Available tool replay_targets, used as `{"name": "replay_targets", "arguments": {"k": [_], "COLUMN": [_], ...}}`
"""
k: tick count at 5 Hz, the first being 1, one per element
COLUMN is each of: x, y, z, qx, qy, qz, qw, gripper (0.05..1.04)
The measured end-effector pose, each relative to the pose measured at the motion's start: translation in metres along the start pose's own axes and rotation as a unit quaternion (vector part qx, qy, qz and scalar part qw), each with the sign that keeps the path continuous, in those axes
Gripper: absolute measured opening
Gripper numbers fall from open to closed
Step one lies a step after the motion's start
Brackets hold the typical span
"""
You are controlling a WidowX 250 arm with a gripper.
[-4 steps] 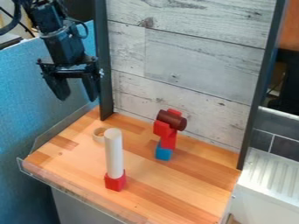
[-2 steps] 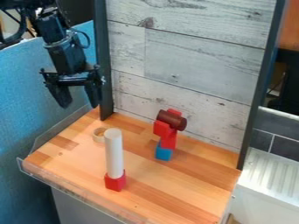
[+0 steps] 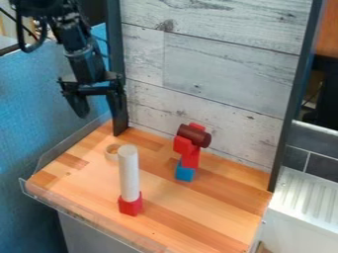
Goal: Put the circle on top of the cylinder
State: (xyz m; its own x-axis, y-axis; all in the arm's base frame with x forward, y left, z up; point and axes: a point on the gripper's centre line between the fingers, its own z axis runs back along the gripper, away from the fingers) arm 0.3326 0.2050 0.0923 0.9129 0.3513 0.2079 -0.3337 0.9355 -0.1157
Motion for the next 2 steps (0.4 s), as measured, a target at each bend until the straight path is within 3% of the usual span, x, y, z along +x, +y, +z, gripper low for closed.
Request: {"name": "replay_targets", "arguments": {"k": [1,2], "x": [0.016,0.022], "y": [-0.003,-0.002], "z": [-0.017,-0.04], "qx": [0.037,0.05], "qy": [-0.038,-0.07], "qz": [-0.006,0.002], "qw": [0.9986,0.9963], "gripper": [1.001,1.001]}}
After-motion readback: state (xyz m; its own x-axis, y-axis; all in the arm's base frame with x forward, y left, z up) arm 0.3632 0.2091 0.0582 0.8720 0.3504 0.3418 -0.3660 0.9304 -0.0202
